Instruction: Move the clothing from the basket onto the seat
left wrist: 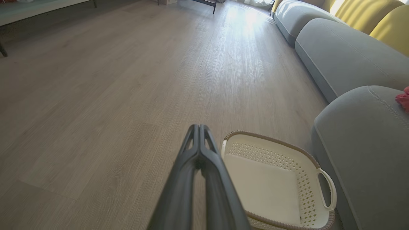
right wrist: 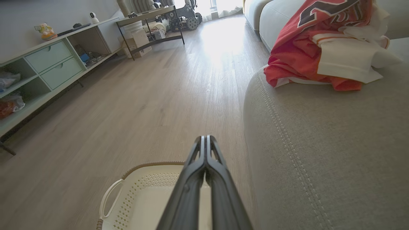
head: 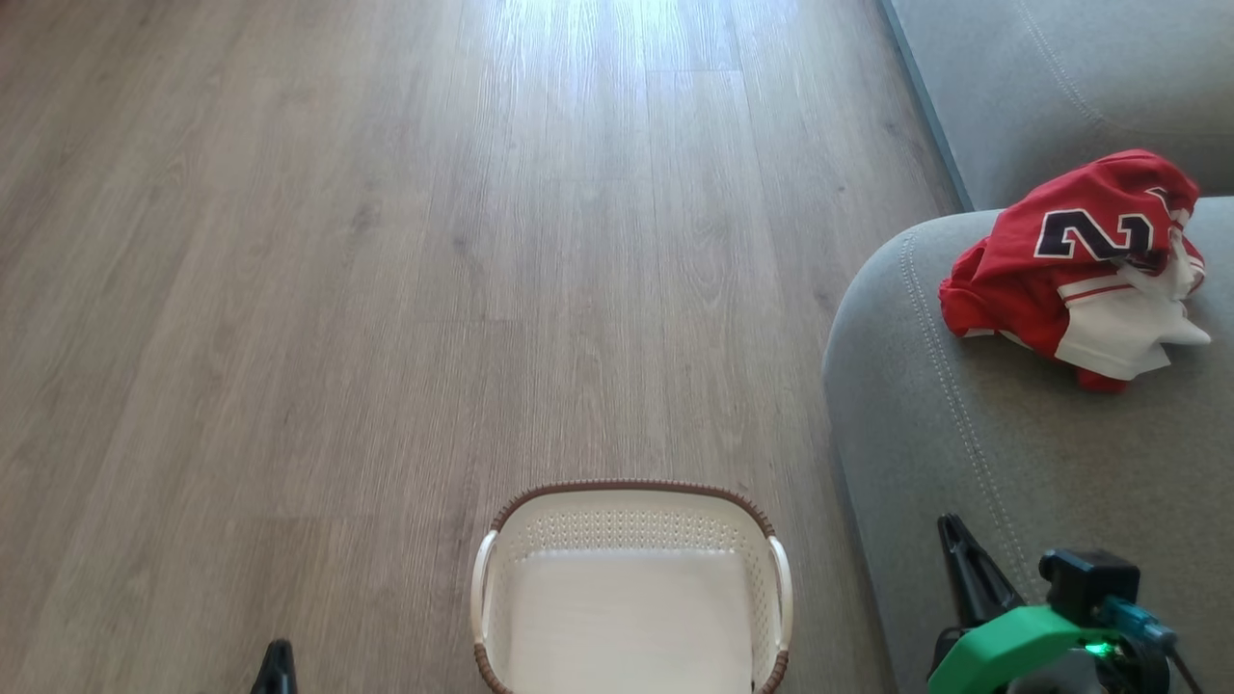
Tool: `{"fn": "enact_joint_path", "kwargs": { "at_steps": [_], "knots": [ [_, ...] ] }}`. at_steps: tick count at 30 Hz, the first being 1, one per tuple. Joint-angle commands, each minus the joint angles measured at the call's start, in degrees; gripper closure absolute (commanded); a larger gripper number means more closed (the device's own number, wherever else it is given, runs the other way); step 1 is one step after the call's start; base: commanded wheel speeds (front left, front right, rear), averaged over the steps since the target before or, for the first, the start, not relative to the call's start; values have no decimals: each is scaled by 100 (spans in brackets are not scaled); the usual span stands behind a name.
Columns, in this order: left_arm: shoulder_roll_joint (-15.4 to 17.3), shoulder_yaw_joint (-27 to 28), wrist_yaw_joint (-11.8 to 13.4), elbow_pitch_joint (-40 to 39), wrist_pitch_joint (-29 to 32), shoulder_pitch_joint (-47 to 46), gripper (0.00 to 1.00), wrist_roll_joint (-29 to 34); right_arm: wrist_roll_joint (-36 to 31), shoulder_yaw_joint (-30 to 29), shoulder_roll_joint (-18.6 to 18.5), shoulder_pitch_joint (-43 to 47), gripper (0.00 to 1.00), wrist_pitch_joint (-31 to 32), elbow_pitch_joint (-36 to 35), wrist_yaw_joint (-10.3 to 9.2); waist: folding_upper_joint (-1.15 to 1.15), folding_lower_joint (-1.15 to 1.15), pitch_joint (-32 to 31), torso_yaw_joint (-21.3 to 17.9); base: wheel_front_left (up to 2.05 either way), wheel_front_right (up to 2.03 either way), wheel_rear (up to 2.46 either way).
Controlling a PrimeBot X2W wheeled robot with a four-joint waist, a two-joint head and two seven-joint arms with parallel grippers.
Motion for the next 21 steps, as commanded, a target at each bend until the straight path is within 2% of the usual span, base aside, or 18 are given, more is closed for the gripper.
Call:
{"fn": "enact_joint_path", "kwargs": {
  "at_steps": [1,21],
  "knots": [
    [44,150,-41,-179,32,-213,100,-113,175,-46,1,-273,100,53,-215,0,0,0,6,-4,0,0,0],
    [-188,584,-318,-290,342,-370,100,-993,1413,-140,3,-393,100,308,-295,0,0,0,79,-57,0,0,0]
  ]
}}
